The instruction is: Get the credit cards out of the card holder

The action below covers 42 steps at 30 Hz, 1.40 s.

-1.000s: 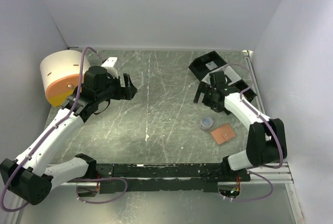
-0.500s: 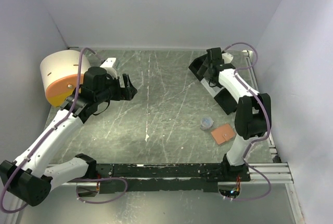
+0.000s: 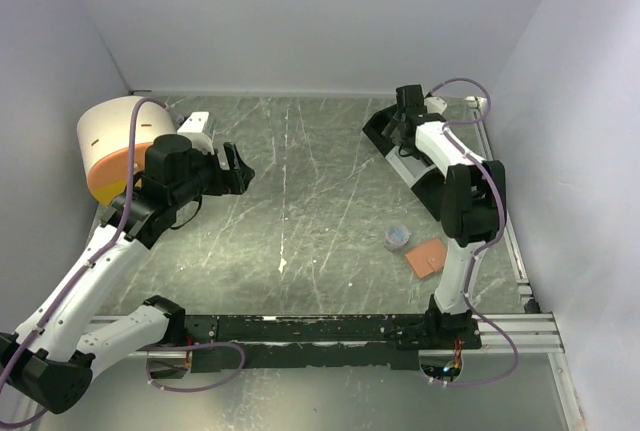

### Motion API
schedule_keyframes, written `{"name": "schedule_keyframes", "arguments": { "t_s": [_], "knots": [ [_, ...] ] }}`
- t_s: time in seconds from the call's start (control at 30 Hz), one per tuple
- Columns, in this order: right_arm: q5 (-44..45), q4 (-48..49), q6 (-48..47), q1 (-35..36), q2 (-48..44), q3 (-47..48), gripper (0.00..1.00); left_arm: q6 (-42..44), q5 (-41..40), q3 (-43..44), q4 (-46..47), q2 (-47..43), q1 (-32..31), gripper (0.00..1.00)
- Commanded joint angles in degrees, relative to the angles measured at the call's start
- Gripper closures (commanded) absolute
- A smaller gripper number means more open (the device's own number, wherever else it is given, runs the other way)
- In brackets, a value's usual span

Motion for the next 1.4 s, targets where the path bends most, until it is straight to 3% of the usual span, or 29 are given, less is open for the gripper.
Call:
{"name": "schedule_keyframes", "arguments": {
  "t_s": [0.0, 0.13, 0.23, 0.43, 0.8, 1.1, 1.23, 1.37],
  "knots": [
    [0.11, 0.44, -0.30, -0.47, 2.46, 3.58, 0.29, -0.85, -2.46, -0.97, -0.78, -0.82, -0.39, 0.10],
    [-0.73, -0.13, -1.04, -0.45, 5.28, 5.47, 0.30, -0.87, -2.89, -1.08, -1.06, -1.17, -0.39, 0.17],
    [-1.65, -0.30, -1.37, -0.45, 6.64, 6.43, 0.31, -1.09, -3.78, -0.80, -1.55, -1.36, -0.39, 0.12],
    [-4.58, 1.81, -4.42, -0.42, 7.59, 6.25, 0.39, -0.32, -4.73, -0.30, -2.51, -1.86, -0.39, 0.12],
    [-5.43, 1.55, -5.97, 1.19, 9.02, 6.24, 0.43, -0.24, -5.51, 0.21, -3.03, -1.91, -0.39, 0.09],
    [-5.80, 1.43, -6.08, 2.06, 9.81, 6.78, 0.42, -0.13, -6.05, 0.16, -2.99, -1.93, -0.38, 0.09],
    [-1.82, 0.55, -6.09, 1.59, 10.49, 9.20, 0.39, -0.07, -6.26, 0.32, -3.17, -1.92, -0.35, 0.09],
    [-6.76, 0.53, -6.76, 0.75, 12.01, 10.71, 0.41, -0.05, -6.55, 0.17, -3.16, -2.26, -0.32, 0.09]
  ]
}}
